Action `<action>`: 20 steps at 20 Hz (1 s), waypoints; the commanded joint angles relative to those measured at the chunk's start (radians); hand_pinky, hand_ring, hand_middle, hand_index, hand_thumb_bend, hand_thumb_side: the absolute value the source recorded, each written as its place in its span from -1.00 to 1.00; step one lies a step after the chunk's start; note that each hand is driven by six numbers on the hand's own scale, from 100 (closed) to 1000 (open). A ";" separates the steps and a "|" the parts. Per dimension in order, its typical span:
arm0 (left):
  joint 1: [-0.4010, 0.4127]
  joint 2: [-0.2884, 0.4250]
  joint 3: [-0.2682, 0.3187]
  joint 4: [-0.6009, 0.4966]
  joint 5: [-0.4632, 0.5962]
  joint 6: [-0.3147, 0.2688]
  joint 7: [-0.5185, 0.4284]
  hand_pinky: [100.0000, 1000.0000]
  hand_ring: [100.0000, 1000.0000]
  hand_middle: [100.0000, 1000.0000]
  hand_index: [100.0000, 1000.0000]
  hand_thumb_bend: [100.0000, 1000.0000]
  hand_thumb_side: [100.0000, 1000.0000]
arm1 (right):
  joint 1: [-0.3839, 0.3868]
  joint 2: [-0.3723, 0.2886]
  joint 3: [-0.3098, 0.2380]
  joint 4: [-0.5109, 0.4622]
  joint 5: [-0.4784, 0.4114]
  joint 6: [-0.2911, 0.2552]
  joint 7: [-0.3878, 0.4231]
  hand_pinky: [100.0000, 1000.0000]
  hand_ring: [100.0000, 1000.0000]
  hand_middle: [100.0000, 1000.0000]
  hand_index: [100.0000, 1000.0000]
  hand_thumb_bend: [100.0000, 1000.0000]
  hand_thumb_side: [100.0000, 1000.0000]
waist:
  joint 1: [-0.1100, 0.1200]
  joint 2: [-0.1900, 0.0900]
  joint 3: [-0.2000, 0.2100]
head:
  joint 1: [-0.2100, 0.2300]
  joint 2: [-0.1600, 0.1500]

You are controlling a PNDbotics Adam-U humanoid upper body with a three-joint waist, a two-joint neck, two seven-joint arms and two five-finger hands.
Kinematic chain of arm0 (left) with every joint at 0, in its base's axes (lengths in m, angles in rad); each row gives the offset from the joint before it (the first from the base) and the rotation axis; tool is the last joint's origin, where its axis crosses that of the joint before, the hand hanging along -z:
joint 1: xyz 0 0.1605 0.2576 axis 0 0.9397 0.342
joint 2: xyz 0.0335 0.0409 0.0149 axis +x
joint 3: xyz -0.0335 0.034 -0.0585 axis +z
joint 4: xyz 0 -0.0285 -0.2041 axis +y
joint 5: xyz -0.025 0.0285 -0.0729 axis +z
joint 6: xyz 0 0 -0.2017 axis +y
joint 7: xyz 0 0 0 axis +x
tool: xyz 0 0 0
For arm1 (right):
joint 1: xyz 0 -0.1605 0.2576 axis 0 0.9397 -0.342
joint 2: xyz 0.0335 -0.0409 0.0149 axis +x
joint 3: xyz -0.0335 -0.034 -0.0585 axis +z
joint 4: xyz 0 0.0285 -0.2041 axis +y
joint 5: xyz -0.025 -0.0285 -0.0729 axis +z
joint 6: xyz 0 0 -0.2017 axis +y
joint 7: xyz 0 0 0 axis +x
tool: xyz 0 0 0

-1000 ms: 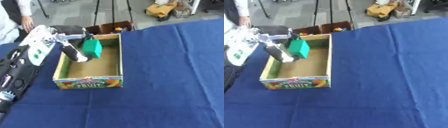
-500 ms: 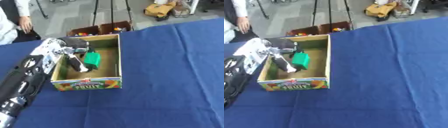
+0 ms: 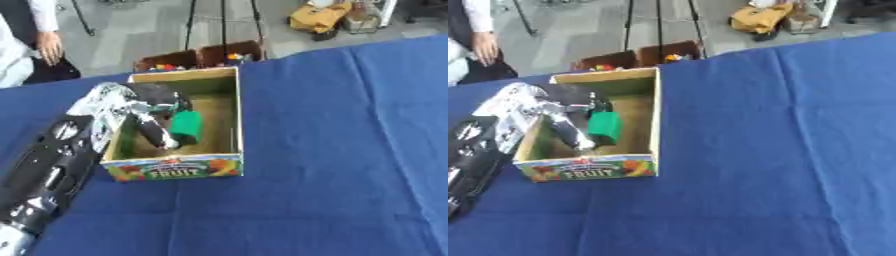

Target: Pick up objects on the table and place them in the box.

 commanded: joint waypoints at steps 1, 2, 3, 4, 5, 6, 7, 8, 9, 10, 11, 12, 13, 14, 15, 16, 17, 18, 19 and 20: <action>-0.018 0.017 0.015 -0.017 -0.016 -0.106 -0.120 -0.04 0.42 0.92 1.00 -0.70 0.24 | -0.011 -0.009 -0.002 -0.020 -0.003 0.000 0.004 0.34 0.40 -0.10 0.35 -1.00 0.06 | -0.007 -0.020 0.002 | 0.001 -0.010; -0.017 0.017 0.016 -0.022 -0.020 -0.107 -0.127 0.22 0.58 0.98 1.00 -0.60 0.33 | -0.011 -0.009 -0.002 -0.020 -0.003 0.000 0.004 0.34 0.40 -0.10 0.35 -1.00 0.06 | -0.008 -0.020 0.002 | 0.000 -0.010; -0.017 0.017 0.017 -0.028 -0.027 -0.107 -0.133 0.46 0.73 1.00 1.00 -0.44 0.42 | -0.010 -0.008 -0.003 -0.020 -0.003 0.001 0.003 0.34 0.40 -0.10 0.35 -1.00 0.06 | -0.008 -0.020 0.002 | -0.001 -0.008; -0.018 0.018 0.017 -0.036 -0.035 -0.106 -0.139 0.52 0.78 1.00 1.00 -0.39 0.44 | -0.010 -0.008 -0.003 -0.020 -0.003 0.001 0.003 0.34 0.40 -0.10 0.35 -1.00 0.05 | -0.009 -0.021 0.003 | -0.003 -0.007; -0.018 0.020 0.019 -0.050 -0.042 -0.103 -0.139 0.58 0.82 1.00 1.00 -0.36 0.45 | -0.009 -0.008 -0.003 -0.020 -0.003 0.001 0.003 0.35 0.40 -0.10 0.35 -1.00 0.05 | -0.009 -0.021 0.004 | -0.006 -0.006; -0.019 0.020 0.021 -0.065 -0.045 -0.101 -0.136 0.62 0.84 1.00 1.00 -0.31 0.48 | -0.008 -0.008 -0.003 -0.020 -0.003 0.002 0.003 0.34 0.40 -0.10 0.35 -1.00 0.06 | -0.010 -0.022 0.005 | -0.008 -0.005; -0.019 0.022 0.025 -0.081 -0.043 -0.100 -0.133 0.64 0.86 1.00 1.00 -0.25 0.50 | -0.008 -0.007 -0.003 -0.020 -0.003 0.002 0.003 0.34 0.40 -0.10 0.35 -1.00 0.05 | -0.011 -0.023 0.007 | -0.010 -0.003; -0.020 0.024 0.027 -0.096 -0.037 -0.101 -0.133 0.67 0.88 1.00 1.00 -0.18 0.60 | -0.007 -0.007 -0.003 -0.020 -0.003 0.002 0.003 0.34 0.40 -0.11 0.35 -1.00 0.05 | -0.011 -0.024 0.008 | -0.012 -0.001; -0.021 0.026 0.030 -0.110 -0.029 -0.102 -0.135 0.68 0.88 1.00 1.00 -0.10 0.60 | -0.006 -0.007 -0.004 -0.020 -0.003 0.002 0.003 0.34 0.40 -0.11 0.35 -1.00 0.05 | -0.012 -0.024 0.009 | -0.012 0.000; -0.022 0.029 0.033 -0.125 -0.017 -0.103 -0.138 0.68 0.88 1.00 1.00 -0.12 0.59 | -0.005 -0.007 -0.004 -0.020 -0.003 0.003 0.002 0.34 0.40 -0.11 0.35 -1.00 0.05 | -0.012 -0.025 0.011 | -0.013 0.001; -0.023 0.033 0.038 -0.148 -0.003 -0.102 -0.138 0.67 0.88 1.00 1.00 -0.16 0.57 | -0.004 -0.007 -0.004 -0.020 -0.003 0.003 0.002 0.34 0.40 -0.11 0.35 -1.00 0.06 | -0.012 -0.026 0.012 | -0.014 0.002; -0.022 0.038 0.042 -0.173 0.011 -0.100 -0.139 0.66 0.87 1.00 1.00 -0.23 0.53 | -0.003 -0.007 -0.004 -0.020 -0.003 0.003 0.002 0.34 0.40 -0.11 0.35 -1.00 0.05 | -0.013 -0.026 0.013 | -0.015 0.003; -0.022 0.045 0.050 -0.209 0.030 -0.097 -0.134 0.65 0.86 1.00 1.00 -0.32 0.48 | -0.003 -0.007 -0.005 -0.020 -0.003 0.004 0.001 0.34 0.40 -0.11 0.35 -1.00 0.05 | -0.013 -0.027 0.015 | -0.016 0.005; -0.018 0.054 0.057 -0.251 0.049 -0.091 -0.127 0.65 0.86 1.00 1.00 -0.36 0.48 | -0.002 -0.008 -0.006 -0.020 -0.003 0.004 -0.001 0.34 0.40 -0.11 0.35 -1.00 0.05 | -0.013 -0.027 0.017 | -0.018 0.006; -0.014 0.066 0.067 -0.304 0.068 -0.081 -0.113 0.65 0.86 1.00 1.00 -0.38 0.54 | -0.002 -0.009 -0.007 -0.020 -0.002 0.005 -0.003 0.34 0.40 -0.11 0.35 -1.00 0.05 | -0.013 -0.027 0.020 | -0.022 0.008; -0.005 0.078 0.075 -0.361 0.084 -0.069 -0.100 0.66 0.86 1.00 1.00 -0.37 0.54 | -0.002 -0.011 -0.008 -0.020 0.000 0.005 -0.005 0.34 0.40 -0.11 0.35 -1.00 0.05 | -0.013 -0.027 0.022 | -0.026 0.009; 0.005 0.089 0.086 -0.423 0.100 -0.056 -0.082 0.65 0.84 0.99 1.00 -0.36 0.55 | -0.002 -0.012 -0.009 -0.020 0.001 0.006 -0.005 0.34 0.40 -0.11 0.35 -1.00 0.05 | -0.012 -0.027 0.026 | -0.032 0.011; 0.017 0.101 0.096 -0.484 0.116 -0.040 -0.061 0.65 0.84 0.99 1.00 -0.36 0.55 | -0.002 -0.014 -0.009 -0.020 0.003 0.006 -0.006 0.34 0.40 -0.11 0.35 -1.00 0.05 | -0.012 -0.027 0.028 | -0.036 0.012; 0.028 0.113 0.114 -0.550 0.133 -0.014 -0.017 0.57 0.78 0.91 1.00 -0.49 0.52 | -0.002 -0.015 -0.010 -0.020 0.005 0.006 -0.008 0.34 0.40 -0.11 0.35 -1.00 0.05 | -0.012 -0.028 0.032 | -0.042 0.016; 0.045 0.125 0.129 -0.615 0.151 0.018 0.043 0.56 0.78 0.90 1.00 -0.51 0.55 | -0.003 -0.015 -0.011 -0.020 0.007 0.005 -0.009 0.34 0.40 -0.10 0.35 -1.00 0.05 | -0.013 -0.028 0.035 | -0.046 0.019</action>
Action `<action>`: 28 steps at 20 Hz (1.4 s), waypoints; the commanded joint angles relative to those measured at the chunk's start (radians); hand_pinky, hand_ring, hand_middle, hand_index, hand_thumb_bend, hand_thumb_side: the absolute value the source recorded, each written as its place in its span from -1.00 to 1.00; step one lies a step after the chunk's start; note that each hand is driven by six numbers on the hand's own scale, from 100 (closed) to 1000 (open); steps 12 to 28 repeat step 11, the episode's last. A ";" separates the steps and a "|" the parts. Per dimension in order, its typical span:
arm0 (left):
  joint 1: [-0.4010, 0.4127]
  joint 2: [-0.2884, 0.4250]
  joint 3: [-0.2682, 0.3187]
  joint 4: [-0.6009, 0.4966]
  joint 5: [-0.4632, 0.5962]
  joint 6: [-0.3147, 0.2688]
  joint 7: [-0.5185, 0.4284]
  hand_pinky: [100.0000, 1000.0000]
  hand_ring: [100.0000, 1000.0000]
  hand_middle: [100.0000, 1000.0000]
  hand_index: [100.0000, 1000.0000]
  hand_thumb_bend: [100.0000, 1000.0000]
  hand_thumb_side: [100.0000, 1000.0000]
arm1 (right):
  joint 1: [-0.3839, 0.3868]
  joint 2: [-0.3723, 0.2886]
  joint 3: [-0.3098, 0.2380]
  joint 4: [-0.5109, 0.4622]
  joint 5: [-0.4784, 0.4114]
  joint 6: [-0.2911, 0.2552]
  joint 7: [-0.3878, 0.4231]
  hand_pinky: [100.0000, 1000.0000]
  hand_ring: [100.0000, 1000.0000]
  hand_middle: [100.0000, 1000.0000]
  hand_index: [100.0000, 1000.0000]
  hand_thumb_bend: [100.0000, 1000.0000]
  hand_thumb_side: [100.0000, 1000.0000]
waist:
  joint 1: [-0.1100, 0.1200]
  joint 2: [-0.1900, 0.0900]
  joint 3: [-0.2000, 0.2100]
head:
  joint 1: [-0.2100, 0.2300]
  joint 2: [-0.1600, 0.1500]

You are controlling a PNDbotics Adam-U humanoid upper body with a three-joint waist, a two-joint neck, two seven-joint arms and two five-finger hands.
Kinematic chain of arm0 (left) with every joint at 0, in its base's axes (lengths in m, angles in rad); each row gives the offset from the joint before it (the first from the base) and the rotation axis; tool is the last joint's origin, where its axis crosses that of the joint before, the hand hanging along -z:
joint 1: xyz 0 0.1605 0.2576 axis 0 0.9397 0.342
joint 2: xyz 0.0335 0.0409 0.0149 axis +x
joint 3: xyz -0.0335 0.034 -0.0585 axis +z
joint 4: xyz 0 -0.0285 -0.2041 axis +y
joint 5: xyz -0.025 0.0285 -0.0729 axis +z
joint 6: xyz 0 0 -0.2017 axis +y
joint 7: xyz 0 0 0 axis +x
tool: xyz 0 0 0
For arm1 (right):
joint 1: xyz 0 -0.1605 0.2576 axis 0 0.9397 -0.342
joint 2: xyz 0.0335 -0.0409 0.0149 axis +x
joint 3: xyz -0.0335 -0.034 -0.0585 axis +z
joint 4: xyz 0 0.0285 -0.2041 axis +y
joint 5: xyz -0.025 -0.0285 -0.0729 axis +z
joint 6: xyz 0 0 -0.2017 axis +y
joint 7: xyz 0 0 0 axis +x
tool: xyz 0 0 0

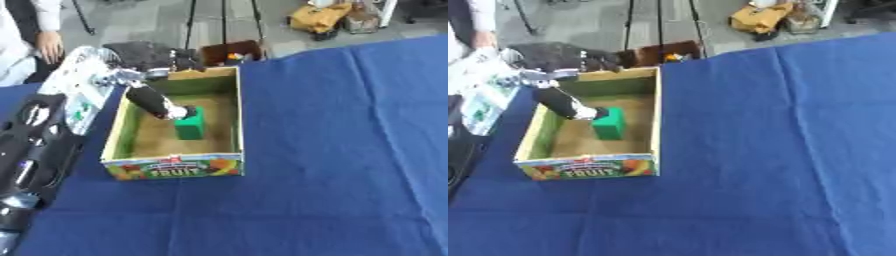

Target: Pick up objects on the table and place them in the box.

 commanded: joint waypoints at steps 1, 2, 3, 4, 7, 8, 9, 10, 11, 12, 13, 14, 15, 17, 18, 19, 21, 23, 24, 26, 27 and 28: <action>0.020 0.066 0.058 -0.201 0.068 0.045 0.117 0.46 0.71 0.85 1.00 -0.75 0.52 | -0.010 -0.016 -0.009 -0.020 0.008 0.001 -0.007 0.34 0.40 -0.10 0.35 -1.00 0.04 | -0.011 -0.026 0.006 | -0.015 0.012; 0.041 0.074 0.072 -0.250 0.105 0.091 0.203 0.44 0.69 0.84 1.00 -0.83 0.51 | -0.011 -0.015 -0.009 -0.020 0.009 0.001 -0.009 0.34 0.40 -0.10 0.35 -1.00 0.04 | -0.012 -0.026 0.008 | -0.018 0.014; 0.061 0.081 0.082 -0.289 0.144 0.138 0.284 0.35 0.63 0.79 0.99 -1.00 0.50 | -0.013 -0.015 -0.010 -0.020 0.010 0.000 -0.012 0.34 0.40 -0.10 0.35 -1.00 0.04 | -0.014 -0.025 0.010 | -0.022 0.016; 0.085 0.087 0.090 -0.323 0.192 0.188 0.365 0.28 0.59 0.76 0.99 -1.00 0.52 | -0.014 -0.014 -0.011 -0.020 0.011 0.000 -0.014 0.34 0.40 -0.10 0.35 -1.00 0.04 | -0.016 -0.025 0.012 | -0.025 0.017; 0.160 0.089 0.104 -0.412 0.352 0.315 0.519 0.10 0.45 0.63 0.92 -1.00 0.54 | -0.018 -0.010 -0.013 -0.020 0.015 0.000 -0.021 0.33 0.39 -0.10 0.35 -1.00 0.03 | -0.023 -0.025 0.020 | -0.033 0.019; 0.183 0.087 0.110 -0.442 0.410 0.348 0.553 0.09 0.45 0.62 0.92 -1.00 0.54 | -0.019 -0.009 -0.013 -0.020 0.017 -0.001 -0.023 0.33 0.39 -0.10 0.35 -1.00 0.03 | -0.026 -0.026 0.023 | -0.035 0.019; 0.208 0.079 0.119 -0.473 0.472 0.378 0.586 0.05 0.42 0.60 0.94 -1.00 0.59 | -0.020 -0.008 -0.014 -0.020 0.019 -0.001 -0.026 0.33 0.39 -0.09 0.35 -1.00 0.02 | -0.029 -0.027 0.026 | -0.037 0.019; 0.232 0.071 0.130 -0.504 0.529 0.402 0.619 0.04 0.41 0.59 0.94 -1.00 0.60 | -0.021 -0.006 -0.015 -0.020 0.020 -0.001 -0.029 0.33 0.39 -0.09 0.35 -1.00 0.02 | -0.032 -0.028 0.030 | -0.040 0.018; 0.253 0.062 0.140 -0.534 0.584 0.417 0.649 0.04 0.40 0.58 0.94 -1.00 0.64 | -0.022 -0.005 -0.015 -0.020 0.022 -0.001 -0.031 0.33 0.39 -0.09 0.35 -1.00 0.01 | -0.035 -0.030 0.033 | -0.043 0.017; 0.253 0.062 0.140 -0.534 0.584 0.417 0.649 0.04 0.40 0.58 0.94 -1.00 0.64 | -0.022 -0.005 -0.015 -0.020 0.022 -0.001 -0.031 0.33 0.39 -0.09 0.35 -1.00 0.01 | -0.035 -0.030 0.033 | -0.043 0.017; 0.253 0.062 0.140 -0.534 0.584 0.417 0.649 0.04 0.40 0.58 0.94 -1.00 0.64 | -0.022 -0.005 -0.015 -0.020 0.022 -0.001 -0.031 0.33 0.39 -0.09 0.35 -1.00 0.01 | -0.035 -0.030 0.033 | -0.043 0.017; 0.253 0.062 0.140 -0.534 0.584 0.417 0.649 0.04 0.40 0.58 0.94 -1.00 0.64 | -0.022 -0.005 -0.015 -0.020 0.022 -0.001 -0.031 0.33 0.39 -0.09 0.35 -1.00 0.01 | -0.035 -0.030 0.033 | -0.043 0.017; 0.253 0.062 0.140 -0.534 0.584 0.417 0.649 0.04 0.40 0.58 0.94 -1.00 0.64 | -0.022 -0.005 -0.015 -0.020 0.022 -0.001 -0.031 0.33 0.39 -0.09 0.35 -1.00 0.01 | -0.035 -0.030 0.033 | -0.043 0.017; 0.253 0.062 0.140 -0.534 0.584 0.417 0.649 0.04 0.40 0.58 0.94 -1.00 0.64 | -0.022 -0.005 -0.015 -0.020 0.022 -0.001 -0.031 0.33 0.39 -0.09 0.35 -1.00 0.01 | -0.035 -0.030 0.033 | -0.043 0.017; 0.253 0.062 0.140 -0.534 0.584 0.417 0.649 0.04 0.40 0.58 0.94 -1.00 0.64 | -0.022 -0.005 -0.015 -0.020 0.022 -0.001 -0.031 0.33 0.39 -0.09 0.35 -1.00 0.01 | -0.035 -0.030 0.033 | -0.043 0.017; 0.253 0.062 0.140 -0.534 0.584 0.417 0.649 0.04 0.40 0.58 0.94 -1.00 0.64 | -0.022 -0.005 -0.015 -0.020 0.022 -0.001 -0.031 0.33 0.39 -0.09 0.35 -1.00 0.01 | -0.035 -0.030 0.033 | -0.043 0.017; 0.253 0.062 0.140 -0.534 0.584 0.417 0.649 0.04 0.40 0.58 0.94 -1.00 0.64 | -0.022 -0.005 -0.015 -0.020 0.022 -0.001 -0.031 0.33 0.39 -0.09 0.35 -1.00 0.01 | -0.035 -0.030 0.033 | -0.043 0.017; 0.253 0.062 0.140 -0.534 0.584 0.417 0.649 0.04 0.40 0.58 0.94 -1.00 0.64 | -0.022 -0.005 -0.015 -0.020 0.022 -0.001 -0.031 0.33 0.39 -0.09 0.35 -1.00 0.01 | -0.035 -0.030 0.033 | -0.043 0.017; 0.253 0.062 0.140 -0.534 0.584 0.417 0.649 0.04 0.40 0.58 0.94 -1.00 0.64 | -0.022 -0.005 -0.015 -0.020 0.022 -0.001 -0.031 0.33 0.39 -0.09 0.35 -1.00 0.01 | -0.035 -0.030 0.033 | -0.043 0.017; 0.253 0.062 0.140 -0.534 0.584 0.417 0.649 0.04 0.40 0.58 0.94 -1.00 0.64 | -0.022 -0.005 -0.015 -0.020 0.022 -0.001 -0.031 0.33 0.39 -0.09 0.35 -1.00 0.01 | -0.035 -0.030 0.033 | -0.043 0.017; 0.253 0.062 0.140 -0.534 0.584 0.417 0.649 0.04 0.40 0.58 0.94 -1.00 0.64 | -0.022 -0.005 -0.015 -0.020 0.022 -0.001 -0.031 0.33 0.39 -0.09 0.35 -1.00 0.01 | -0.035 -0.030 0.033 | -0.043 0.017; 0.253 0.062 0.140 -0.534 0.584 0.417 0.649 0.04 0.40 0.58 0.94 -1.00 0.64 | -0.022 -0.005 -0.015 -0.020 0.022 -0.001 -0.031 0.33 0.39 -0.09 0.35 -1.00 0.01 | -0.035 -0.030 0.033 | -0.043 0.017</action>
